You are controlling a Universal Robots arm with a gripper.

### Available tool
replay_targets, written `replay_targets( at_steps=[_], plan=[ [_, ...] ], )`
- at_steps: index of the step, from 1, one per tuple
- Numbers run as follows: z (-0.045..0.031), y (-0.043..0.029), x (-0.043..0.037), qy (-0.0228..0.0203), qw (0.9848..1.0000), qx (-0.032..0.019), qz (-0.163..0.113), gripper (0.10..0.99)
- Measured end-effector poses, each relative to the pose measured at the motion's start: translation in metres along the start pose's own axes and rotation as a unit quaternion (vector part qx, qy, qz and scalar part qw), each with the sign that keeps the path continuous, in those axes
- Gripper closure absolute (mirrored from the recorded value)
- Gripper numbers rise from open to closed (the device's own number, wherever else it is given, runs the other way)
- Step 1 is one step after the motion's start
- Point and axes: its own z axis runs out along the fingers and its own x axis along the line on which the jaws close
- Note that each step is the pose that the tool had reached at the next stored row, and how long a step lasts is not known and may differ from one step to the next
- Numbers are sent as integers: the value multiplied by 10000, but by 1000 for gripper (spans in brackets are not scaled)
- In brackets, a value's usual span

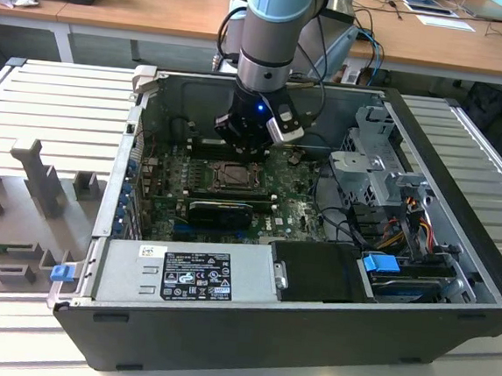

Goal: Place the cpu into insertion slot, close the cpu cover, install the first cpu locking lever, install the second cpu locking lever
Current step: 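Install the first cpu locking lever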

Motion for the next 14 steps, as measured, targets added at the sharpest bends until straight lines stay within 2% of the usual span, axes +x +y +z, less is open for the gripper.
replay_targets(
  at_steps=[4,10,14],
  plan=[
    [-18,3,-2,-4,10000,-6,-1,980],
    [-124,11,1,0,10000,-1,-1,980],
    [-127,-1,2,0,10000,-1,-1,980]
  ],
)
